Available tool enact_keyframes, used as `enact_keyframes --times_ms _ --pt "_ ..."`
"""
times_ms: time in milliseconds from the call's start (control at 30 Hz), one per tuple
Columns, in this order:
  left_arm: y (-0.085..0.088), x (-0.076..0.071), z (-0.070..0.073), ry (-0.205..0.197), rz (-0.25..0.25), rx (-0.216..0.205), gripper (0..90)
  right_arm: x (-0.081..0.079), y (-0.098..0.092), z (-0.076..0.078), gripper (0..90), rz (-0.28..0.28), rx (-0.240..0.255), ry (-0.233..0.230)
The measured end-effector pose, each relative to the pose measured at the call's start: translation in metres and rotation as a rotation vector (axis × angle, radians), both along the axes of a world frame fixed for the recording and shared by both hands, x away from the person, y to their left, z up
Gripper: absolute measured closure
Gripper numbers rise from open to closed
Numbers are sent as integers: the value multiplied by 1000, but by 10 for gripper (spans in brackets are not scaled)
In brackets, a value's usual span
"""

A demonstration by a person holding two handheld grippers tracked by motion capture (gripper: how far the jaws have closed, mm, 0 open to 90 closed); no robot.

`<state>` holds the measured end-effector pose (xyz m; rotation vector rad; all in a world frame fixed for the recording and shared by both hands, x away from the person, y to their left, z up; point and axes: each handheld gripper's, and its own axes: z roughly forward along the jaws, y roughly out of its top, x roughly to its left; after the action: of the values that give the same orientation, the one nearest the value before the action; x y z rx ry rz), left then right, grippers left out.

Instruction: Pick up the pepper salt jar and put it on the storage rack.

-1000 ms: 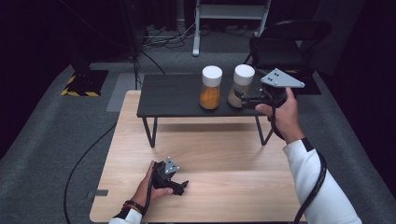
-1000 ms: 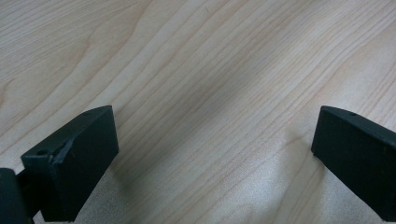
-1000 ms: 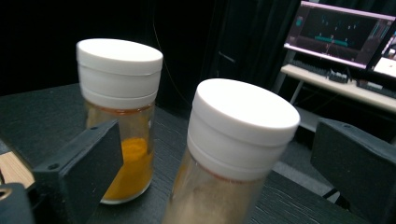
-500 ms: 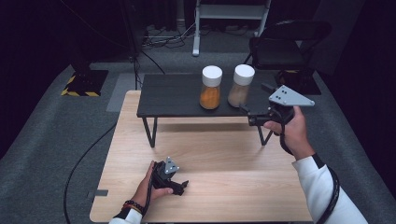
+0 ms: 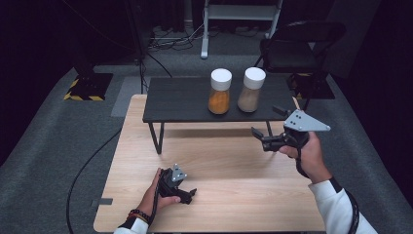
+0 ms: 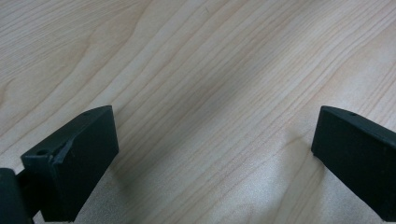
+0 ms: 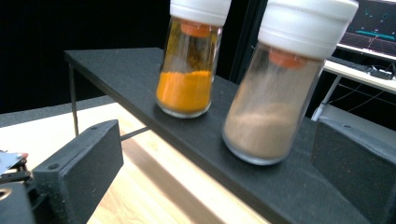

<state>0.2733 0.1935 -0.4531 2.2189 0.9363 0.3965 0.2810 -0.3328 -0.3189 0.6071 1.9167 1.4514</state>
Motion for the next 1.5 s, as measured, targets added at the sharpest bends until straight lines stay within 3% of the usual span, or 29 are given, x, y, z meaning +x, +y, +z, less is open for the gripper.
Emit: enact_keyframes --times_ms 433,867,1200,1500 --pt "0 0 0 0 0 0 4 -13 -21 -27 20 36 11 48" --pt "0 0 0 0 0 0 4 -20 -35 -57 20 37 -18 96" --pt "0 0 0 0 0 0 4 -24 -41 -84 20 30 -75 145" --pt "0 1 0 0 -6 1 4 -23 -44 -106 20 36 -145 241"
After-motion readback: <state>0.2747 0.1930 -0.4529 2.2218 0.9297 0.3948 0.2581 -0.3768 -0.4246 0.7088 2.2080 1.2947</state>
